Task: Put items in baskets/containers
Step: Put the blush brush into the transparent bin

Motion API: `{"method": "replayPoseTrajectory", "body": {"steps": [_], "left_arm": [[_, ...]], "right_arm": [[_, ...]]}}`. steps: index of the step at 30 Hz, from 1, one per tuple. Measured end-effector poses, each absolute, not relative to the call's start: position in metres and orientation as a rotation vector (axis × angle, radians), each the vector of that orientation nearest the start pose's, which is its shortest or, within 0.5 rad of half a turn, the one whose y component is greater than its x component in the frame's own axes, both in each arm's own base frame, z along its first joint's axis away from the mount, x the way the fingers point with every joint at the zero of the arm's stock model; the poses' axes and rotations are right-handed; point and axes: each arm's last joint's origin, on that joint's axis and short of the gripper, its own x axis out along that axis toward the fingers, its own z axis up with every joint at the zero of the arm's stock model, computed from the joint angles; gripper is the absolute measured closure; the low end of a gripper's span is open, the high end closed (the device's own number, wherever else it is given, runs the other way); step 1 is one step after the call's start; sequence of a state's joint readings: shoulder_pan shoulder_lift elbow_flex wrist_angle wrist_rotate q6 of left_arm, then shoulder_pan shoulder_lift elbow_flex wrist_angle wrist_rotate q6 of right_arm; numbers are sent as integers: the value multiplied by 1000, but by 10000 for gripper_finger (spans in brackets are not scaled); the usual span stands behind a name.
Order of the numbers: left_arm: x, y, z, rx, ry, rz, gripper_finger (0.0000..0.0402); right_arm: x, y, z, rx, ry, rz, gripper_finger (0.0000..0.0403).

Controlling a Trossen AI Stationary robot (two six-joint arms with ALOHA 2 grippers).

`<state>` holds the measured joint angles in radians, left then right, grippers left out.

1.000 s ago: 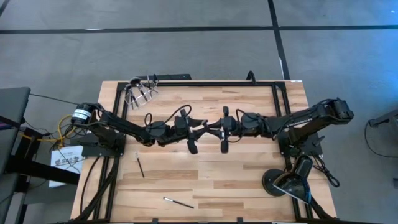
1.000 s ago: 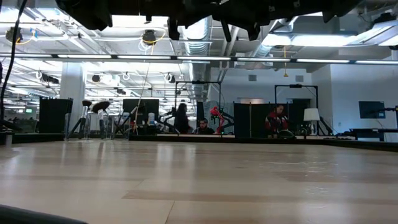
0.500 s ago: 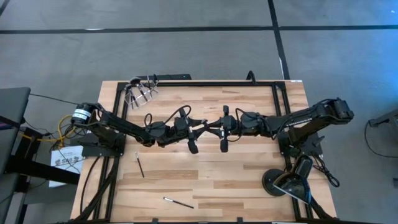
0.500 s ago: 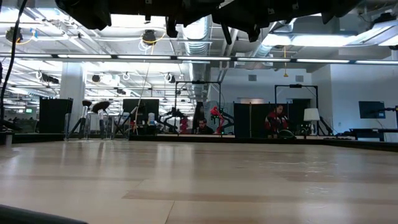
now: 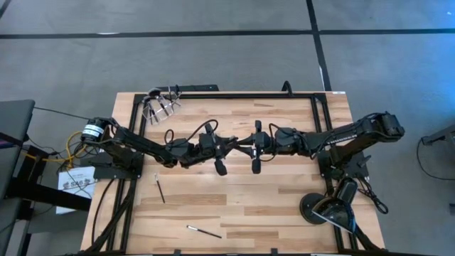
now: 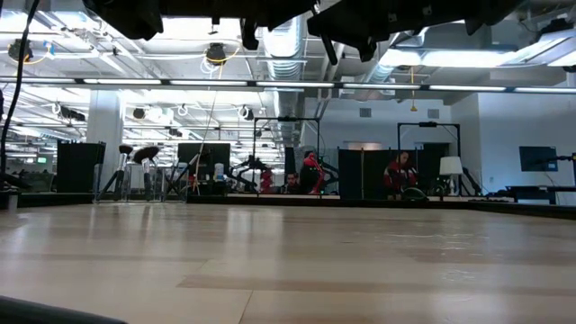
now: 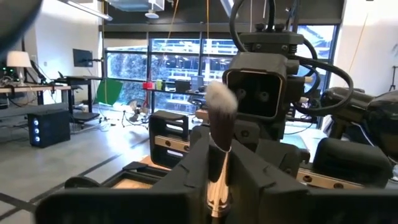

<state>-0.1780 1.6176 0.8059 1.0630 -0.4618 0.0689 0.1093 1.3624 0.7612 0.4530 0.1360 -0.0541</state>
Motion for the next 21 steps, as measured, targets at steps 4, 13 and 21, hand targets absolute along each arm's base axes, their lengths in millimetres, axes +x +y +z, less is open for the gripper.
{"method": "replayPoseTrajectory", "body": {"steps": [4,13,21], "left_arm": [[333,-47,254,-7,-222,288,371],[332,-47,250,116,-133,326,370],[302,-34,272,237,79,560,372]], "right_arm": [[295,28,258,-73,150,-22,353],[295,23,253,-79,204,-40,343],[292,21,242,-105,325,-132,303]]}}
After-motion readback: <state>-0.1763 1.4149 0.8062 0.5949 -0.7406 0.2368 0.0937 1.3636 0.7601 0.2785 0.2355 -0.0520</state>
